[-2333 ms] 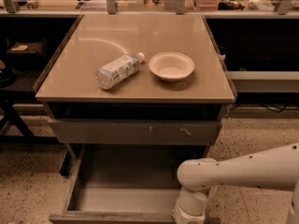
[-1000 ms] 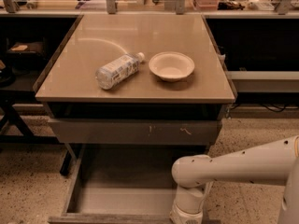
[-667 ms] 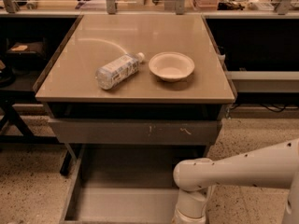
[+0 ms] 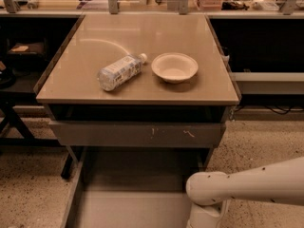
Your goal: Open middle drawer
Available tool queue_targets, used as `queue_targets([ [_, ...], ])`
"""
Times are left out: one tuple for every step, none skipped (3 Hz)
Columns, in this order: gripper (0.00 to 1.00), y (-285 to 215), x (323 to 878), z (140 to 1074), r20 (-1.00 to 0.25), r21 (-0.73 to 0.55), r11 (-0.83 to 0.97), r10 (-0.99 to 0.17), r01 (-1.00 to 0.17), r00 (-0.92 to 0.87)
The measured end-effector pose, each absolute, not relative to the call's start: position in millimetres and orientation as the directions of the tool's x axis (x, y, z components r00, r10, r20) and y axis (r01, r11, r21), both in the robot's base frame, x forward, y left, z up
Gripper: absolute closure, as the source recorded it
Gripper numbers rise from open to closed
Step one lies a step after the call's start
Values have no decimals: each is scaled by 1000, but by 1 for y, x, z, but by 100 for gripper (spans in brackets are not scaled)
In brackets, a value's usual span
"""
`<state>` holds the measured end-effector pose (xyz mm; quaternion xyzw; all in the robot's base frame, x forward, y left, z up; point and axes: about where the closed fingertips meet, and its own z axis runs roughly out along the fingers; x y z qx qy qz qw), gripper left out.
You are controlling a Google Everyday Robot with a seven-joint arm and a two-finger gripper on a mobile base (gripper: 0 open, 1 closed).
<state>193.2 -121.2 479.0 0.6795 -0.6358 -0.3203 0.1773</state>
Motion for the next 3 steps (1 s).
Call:
queue_targets([
  [0,-122,191,479,-212,651,-129,-977,-748,-16],
  [0,-122,200,489,-238,616,-126,-971,-778,-31],
  [0,-143,208,516,-257,552,-56,-961,-832,-105],
])
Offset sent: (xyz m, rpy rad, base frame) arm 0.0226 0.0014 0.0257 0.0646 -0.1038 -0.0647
